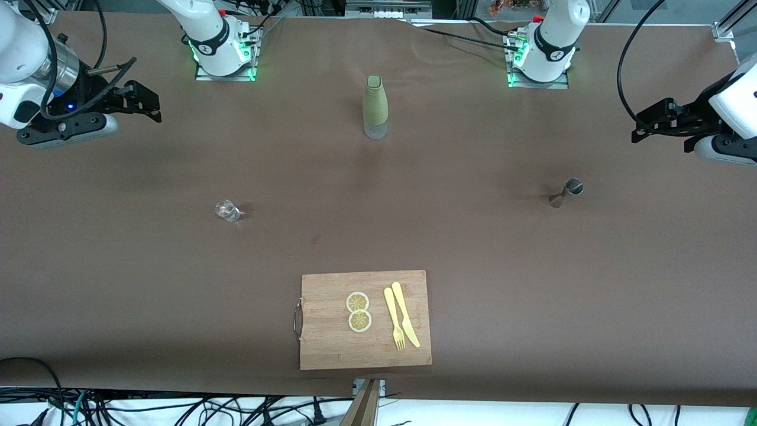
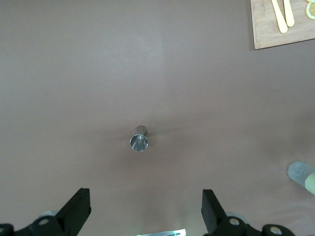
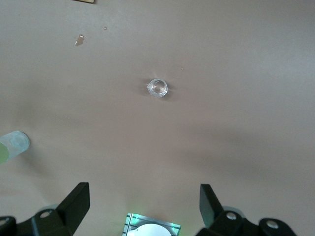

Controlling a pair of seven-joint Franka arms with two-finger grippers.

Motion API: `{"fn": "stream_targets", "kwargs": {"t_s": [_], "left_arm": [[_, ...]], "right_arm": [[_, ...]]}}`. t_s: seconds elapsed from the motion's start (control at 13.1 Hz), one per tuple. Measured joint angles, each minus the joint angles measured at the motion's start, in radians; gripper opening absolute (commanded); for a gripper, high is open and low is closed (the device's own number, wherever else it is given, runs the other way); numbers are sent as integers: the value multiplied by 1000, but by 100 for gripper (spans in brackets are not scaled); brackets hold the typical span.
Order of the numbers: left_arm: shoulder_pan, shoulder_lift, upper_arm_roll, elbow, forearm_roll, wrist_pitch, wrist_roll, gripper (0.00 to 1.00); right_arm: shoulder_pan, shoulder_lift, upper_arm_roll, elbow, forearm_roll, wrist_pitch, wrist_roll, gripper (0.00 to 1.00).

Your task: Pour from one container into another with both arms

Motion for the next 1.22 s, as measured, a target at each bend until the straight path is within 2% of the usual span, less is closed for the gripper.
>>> {"fn": "stream_targets", "kwargs": {"t_s": [1.22], "left_arm": [[-3,1,-7,-9,0,-30,0,100]], "right_arm": [[0,-2,4,3,-4,-4,12,99]]}}
